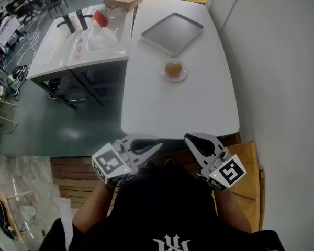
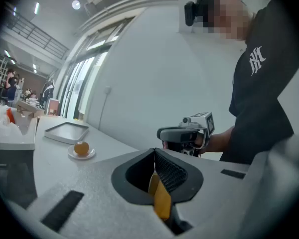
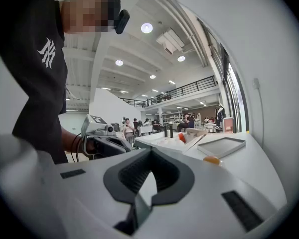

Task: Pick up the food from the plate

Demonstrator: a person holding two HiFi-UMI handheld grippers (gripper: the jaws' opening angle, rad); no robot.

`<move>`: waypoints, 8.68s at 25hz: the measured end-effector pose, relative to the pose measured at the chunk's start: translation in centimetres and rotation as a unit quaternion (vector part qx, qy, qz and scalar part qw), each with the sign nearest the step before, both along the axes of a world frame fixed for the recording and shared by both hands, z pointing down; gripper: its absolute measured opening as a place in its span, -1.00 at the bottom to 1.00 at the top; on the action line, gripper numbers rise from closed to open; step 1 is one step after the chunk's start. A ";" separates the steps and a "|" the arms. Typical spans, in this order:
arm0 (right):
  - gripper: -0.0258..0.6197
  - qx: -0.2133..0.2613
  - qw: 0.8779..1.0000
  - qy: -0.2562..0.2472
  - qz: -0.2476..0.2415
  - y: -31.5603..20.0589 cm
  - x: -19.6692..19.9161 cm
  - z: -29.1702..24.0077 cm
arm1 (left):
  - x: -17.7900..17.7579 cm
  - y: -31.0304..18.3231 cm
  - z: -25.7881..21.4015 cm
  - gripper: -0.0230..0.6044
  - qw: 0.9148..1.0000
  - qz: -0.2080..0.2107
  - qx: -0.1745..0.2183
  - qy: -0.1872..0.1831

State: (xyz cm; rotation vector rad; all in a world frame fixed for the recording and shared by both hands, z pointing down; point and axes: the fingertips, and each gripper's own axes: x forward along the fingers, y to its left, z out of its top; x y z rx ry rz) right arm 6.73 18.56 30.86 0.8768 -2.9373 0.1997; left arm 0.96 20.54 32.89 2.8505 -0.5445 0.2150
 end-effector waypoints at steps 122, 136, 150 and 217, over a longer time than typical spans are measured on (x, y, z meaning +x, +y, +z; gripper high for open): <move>0.31 -0.034 0.918 0.187 -0.349 -38.5 -4.6 20.6 | -1.4 -35.3 16.1 -0.91 0.962 -0.139 -0.234 -0.032; 0.30 -0.002 0.890 0.245 -0.384 -38.0 -5.0 22.1 | -1.0 -35.4 16.9 -0.91 0.961 -0.138 -0.238 -0.027; 0.30 -0.016 0.902 0.234 -0.362 -37.7 -5.0 19.8 | -1.7 -33.9 15.4 -0.91 0.965 -0.138 -0.222 -0.034; 0.30 0.003 0.983 -0.141 -0.121 -0.5 2.7 -6.0 | 2.7 -1.8 -4.7 -0.91 0.999 -0.011 0.034 0.011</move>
